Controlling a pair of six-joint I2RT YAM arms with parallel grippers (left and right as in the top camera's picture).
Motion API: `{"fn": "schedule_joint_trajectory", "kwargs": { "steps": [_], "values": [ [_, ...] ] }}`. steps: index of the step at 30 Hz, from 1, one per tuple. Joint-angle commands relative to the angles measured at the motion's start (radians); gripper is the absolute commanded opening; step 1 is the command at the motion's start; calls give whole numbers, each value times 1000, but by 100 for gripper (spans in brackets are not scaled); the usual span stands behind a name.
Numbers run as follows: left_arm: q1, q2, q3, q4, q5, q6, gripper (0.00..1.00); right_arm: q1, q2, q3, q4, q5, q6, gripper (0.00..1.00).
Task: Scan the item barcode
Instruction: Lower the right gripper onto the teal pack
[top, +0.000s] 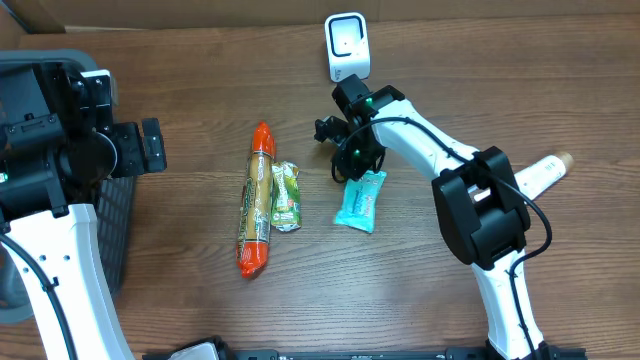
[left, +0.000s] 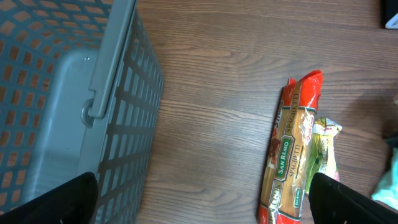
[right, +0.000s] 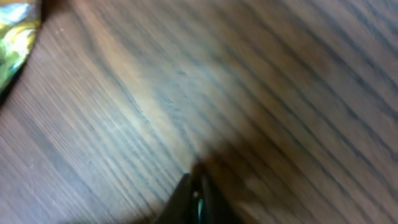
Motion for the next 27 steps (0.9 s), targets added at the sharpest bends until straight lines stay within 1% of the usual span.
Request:
{"fn": "schedule_joint_trajectory", "kwargs": {
  "steps": [1,3,8,10,13,15,17,18,19,20,21,22,24,26,27],
  "values": [
    [-2,0,8,3,-5,16,100,-29,10,-13,-6,85,146,4],
    [-2,0,8,3,-5,16,100,-46,10,6,-28,132,222,4],
    [-2,0,8,3,-5,16,100,-77,-8,117,-124,138,320,5],
    [-2,0,8,3,-5,16,99,-82,-35,166,-150,142,387,11],
    [-2,0,8,3,-5,16,100,-82,-97,216,-175,161,500,18],
    [-2,0,8,3,-5,16,99,-82,-145,227,-186,175,560,25],
    [-2,0,8,3,-5,16,99,-82,-204,227,-206,198,642,35],
    [-2,0,8,3,-5,16,99,-82,-237,226,-230,198,677,41],
    [-2,0,8,3,-5,16,100,-82,-257,225,-251,198,700,48],
    [-2,0,8,3,-5,16,99,-82,-275,225,-282,197,721,61],
    [-2,0,8,3,-5,16,100,-82,-292,224,-315,192,739,66],
    [-2,0,8,3,-5,16,100,-82,-303,222,-346,179,740,69],
    [-2,0,8,3,-5,16,100,-82,-317,207,-391,143,740,70],
    [-2,0,8,3,-5,16,100,-82,-321,178,-411,101,742,71],
    [-2,0,8,3,-5,16,99,-82,-321,155,-413,85,752,68]
  ]
}}
